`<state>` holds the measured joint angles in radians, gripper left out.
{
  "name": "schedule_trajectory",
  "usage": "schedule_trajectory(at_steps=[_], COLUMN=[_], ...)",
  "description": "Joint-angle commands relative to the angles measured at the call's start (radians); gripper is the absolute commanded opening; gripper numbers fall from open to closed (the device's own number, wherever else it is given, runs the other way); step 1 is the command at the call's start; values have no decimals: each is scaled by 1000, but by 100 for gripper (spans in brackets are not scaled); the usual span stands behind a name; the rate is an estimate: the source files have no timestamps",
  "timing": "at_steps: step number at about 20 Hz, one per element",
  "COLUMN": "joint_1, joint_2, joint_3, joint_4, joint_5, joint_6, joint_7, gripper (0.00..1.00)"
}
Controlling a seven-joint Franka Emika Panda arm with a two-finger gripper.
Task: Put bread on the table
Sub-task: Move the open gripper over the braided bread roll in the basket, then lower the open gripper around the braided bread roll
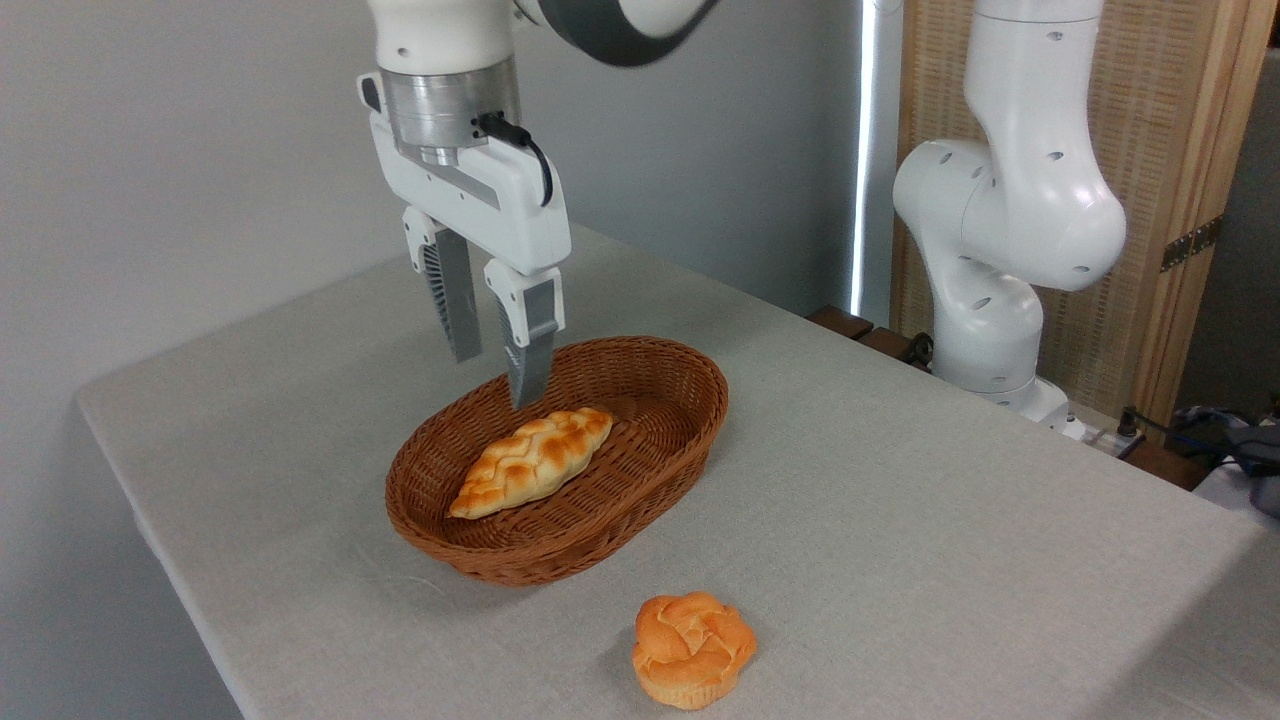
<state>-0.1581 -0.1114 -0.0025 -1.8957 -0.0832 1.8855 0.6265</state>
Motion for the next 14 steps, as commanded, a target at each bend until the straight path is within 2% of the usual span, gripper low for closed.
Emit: schedule_trajectory(at_steps=[1,3,6,7,14], joint_1=[-32,-72,-167,-178,-178], joint_2=[-183,-201,-235,-234,-189], joint_3=[18,27,99,105,108], joint_4=[-276,-330,-448,-459,-460], joint_5=[-82,-84,-84,-84,-73], joint_6=[204,225,352,371,392], joint_7=[9,9,9,10,21], gripper=[100,100,100,100,100])
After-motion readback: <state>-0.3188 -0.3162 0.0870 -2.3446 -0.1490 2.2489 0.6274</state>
